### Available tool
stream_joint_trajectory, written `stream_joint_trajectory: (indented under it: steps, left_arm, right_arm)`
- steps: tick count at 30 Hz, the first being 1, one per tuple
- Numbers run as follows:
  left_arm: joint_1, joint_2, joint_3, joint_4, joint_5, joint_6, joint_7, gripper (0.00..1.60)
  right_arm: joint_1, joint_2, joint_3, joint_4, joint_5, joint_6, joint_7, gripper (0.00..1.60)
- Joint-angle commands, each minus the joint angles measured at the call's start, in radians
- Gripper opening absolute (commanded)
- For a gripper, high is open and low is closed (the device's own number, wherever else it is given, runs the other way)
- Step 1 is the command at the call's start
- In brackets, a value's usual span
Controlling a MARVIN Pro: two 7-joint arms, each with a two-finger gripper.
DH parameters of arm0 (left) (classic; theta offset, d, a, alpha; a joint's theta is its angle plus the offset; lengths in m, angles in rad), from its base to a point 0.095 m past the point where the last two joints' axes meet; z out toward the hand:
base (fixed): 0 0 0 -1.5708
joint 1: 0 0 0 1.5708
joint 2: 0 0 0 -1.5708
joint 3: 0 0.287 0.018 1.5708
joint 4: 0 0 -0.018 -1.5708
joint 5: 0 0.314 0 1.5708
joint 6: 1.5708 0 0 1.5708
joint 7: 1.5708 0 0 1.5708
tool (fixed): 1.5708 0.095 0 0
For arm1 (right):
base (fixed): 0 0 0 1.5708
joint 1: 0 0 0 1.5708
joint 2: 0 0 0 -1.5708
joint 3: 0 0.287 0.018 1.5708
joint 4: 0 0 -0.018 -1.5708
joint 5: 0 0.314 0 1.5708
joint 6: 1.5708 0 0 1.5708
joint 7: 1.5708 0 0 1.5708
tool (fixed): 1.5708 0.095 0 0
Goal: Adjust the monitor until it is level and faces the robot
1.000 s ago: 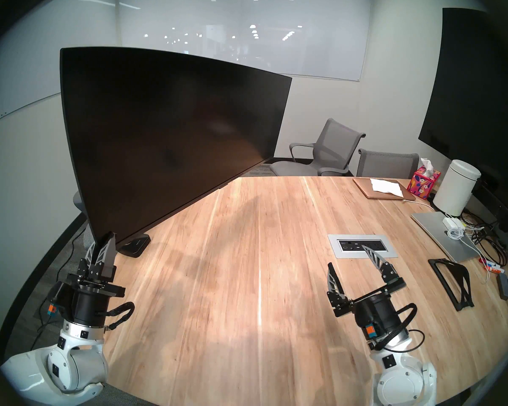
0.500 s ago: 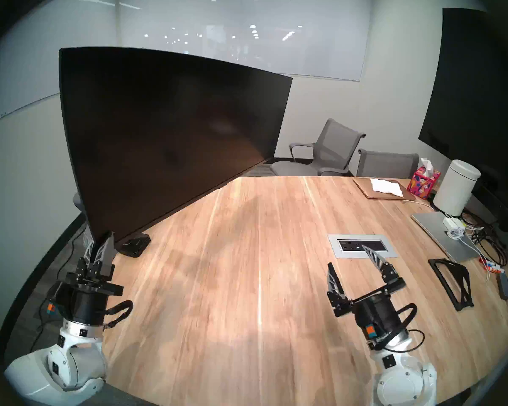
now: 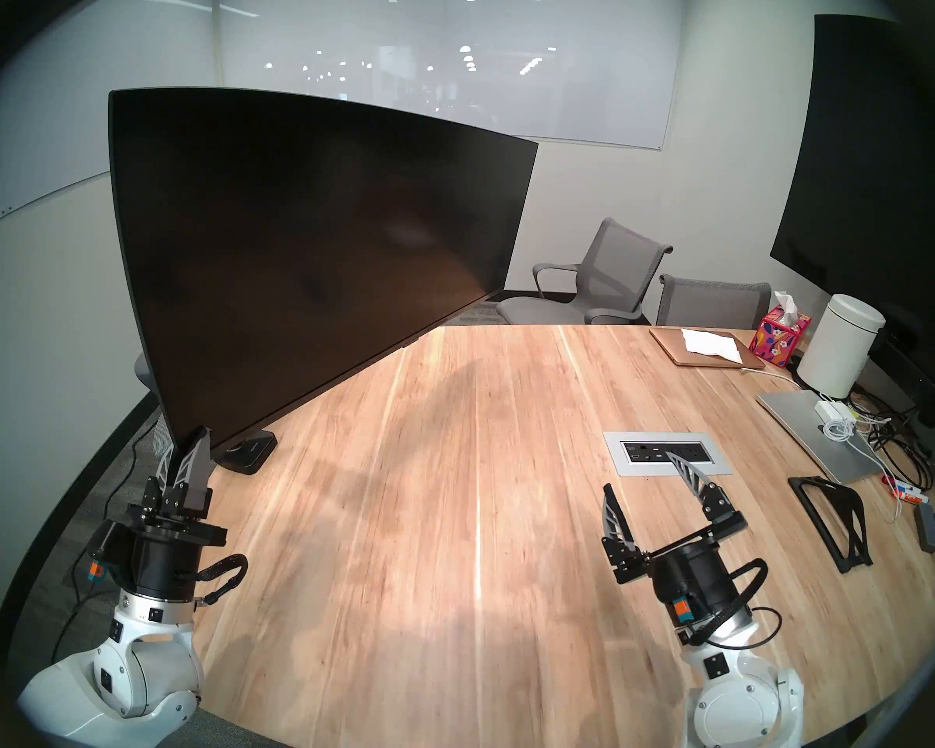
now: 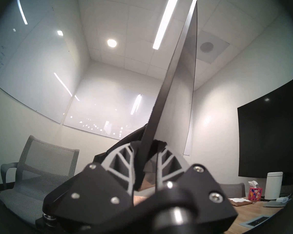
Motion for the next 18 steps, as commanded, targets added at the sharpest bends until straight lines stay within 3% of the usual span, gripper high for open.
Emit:
stream_joint_trajectory:
  steps: [1, 18]
  left_arm:
    - [-0.008, -0.061, -0.026, 0.006, -0.087, 0.002, -0.006, 0.0]
    - [-0.017, -0.086, -0.088, 0.043, -0.227, 0.002, -0.116, 0.0]
  right_arm:
    - [0.002, -0.002, 0.0, -0.021, 0.006, -0.002, -0.003, 1.6]
    - [0.002, -0.002, 0.0, -0.021, 0.007, -0.001, -0.003, 1.6]
